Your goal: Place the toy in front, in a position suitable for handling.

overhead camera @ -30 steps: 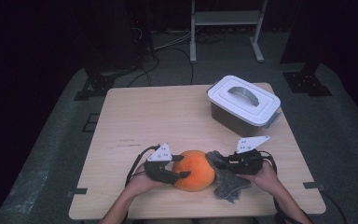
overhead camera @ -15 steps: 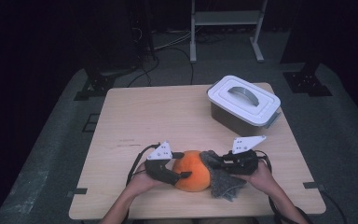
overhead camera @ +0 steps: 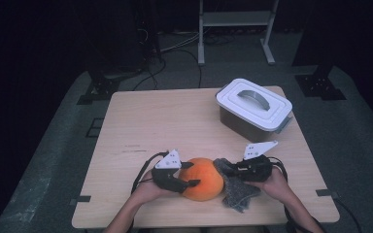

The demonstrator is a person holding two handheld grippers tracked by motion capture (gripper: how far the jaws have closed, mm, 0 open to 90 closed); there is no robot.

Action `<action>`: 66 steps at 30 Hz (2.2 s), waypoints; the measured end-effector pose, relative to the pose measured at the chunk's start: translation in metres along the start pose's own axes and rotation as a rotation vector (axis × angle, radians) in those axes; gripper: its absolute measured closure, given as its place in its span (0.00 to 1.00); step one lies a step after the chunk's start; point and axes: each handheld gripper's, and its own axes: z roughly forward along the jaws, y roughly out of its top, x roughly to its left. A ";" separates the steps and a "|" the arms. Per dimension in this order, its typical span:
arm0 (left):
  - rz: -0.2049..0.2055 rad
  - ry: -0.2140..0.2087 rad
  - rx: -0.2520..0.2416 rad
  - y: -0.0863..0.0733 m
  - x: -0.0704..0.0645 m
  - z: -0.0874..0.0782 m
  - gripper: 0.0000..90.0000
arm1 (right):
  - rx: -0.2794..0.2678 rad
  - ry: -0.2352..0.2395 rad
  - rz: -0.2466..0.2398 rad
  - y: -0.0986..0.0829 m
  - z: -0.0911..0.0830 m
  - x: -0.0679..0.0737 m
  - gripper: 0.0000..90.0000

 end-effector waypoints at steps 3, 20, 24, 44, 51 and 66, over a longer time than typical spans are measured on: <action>-0.001 -0.002 -0.005 -0.001 0.001 0.000 0.40 | -0.029 0.005 -0.017 0.006 -0.003 0.005 0.86; 0.015 0.067 0.019 0.008 -0.007 0.007 0.49 | -0.069 0.044 -0.057 0.018 0.006 0.014 0.86; 0.016 0.139 -0.013 0.013 -0.011 0.008 0.55 | -0.066 0.011 -0.045 0.022 0.001 0.008 0.86; -0.050 0.102 0.014 0.013 -0.002 0.011 0.24 | -0.029 0.059 -0.061 0.015 0.012 0.015 0.87; -0.040 0.064 0.013 0.006 -0.003 0.007 0.39 | -0.014 0.045 -0.029 0.003 0.003 0.005 0.87; -0.013 0.032 0.034 0.005 -0.003 -0.005 0.32 | -0.037 0.047 -0.064 0.030 0.011 0.014 0.87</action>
